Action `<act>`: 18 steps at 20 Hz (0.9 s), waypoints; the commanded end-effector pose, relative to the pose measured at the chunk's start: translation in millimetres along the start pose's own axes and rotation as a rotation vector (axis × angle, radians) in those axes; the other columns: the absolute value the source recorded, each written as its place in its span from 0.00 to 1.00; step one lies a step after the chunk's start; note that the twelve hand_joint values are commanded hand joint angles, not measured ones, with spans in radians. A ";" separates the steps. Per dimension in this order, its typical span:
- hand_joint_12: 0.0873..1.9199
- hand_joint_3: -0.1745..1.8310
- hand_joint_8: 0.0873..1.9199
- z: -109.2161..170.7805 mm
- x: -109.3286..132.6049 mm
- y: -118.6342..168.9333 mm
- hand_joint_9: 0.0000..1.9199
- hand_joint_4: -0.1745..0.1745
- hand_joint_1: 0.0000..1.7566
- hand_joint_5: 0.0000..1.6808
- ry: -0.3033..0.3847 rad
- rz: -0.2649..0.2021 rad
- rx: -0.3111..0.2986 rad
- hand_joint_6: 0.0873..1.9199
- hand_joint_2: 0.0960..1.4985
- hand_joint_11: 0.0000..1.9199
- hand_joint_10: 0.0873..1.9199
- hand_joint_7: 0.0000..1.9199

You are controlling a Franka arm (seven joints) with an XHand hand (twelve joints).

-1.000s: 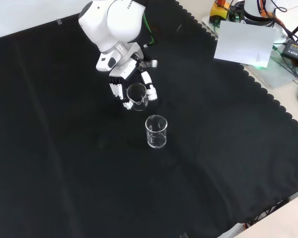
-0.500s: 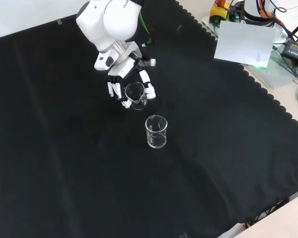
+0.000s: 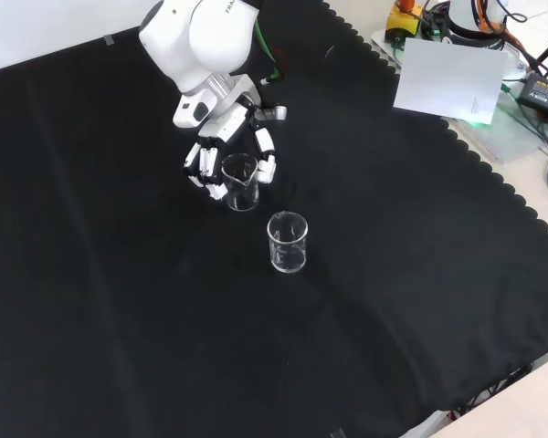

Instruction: Place the beaker back on the table.

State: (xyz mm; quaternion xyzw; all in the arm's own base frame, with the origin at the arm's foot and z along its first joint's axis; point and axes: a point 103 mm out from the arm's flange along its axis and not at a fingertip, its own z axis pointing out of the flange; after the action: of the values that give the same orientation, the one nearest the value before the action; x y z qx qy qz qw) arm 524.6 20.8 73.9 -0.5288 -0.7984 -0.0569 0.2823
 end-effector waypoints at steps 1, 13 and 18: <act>0.71 0.43 0.00 -4.0 5.6 -2.4 0.27 0.34 0.57 0.27 -0.062 0.004 -0.016 0.27 0.33 0.01 0.32 0.41; 0.56 0.38 0.00 -33.8 18.2 -21.4 0.19 0.33 0.51 0.24 -0.083 0.015 -0.079 0.08 0.32 0.00 0.33 0.31; 0.56 0.37 0.00 -51.8 21.3 -39.6 0.18 0.31 0.51 0.23 -0.086 0.032 -0.120 0.06 0.32 0.00 0.33 0.29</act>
State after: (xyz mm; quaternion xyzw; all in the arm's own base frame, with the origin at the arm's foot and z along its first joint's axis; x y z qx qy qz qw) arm 513.8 14.2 118.4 -0.5447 -0.8040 -0.0644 0.2296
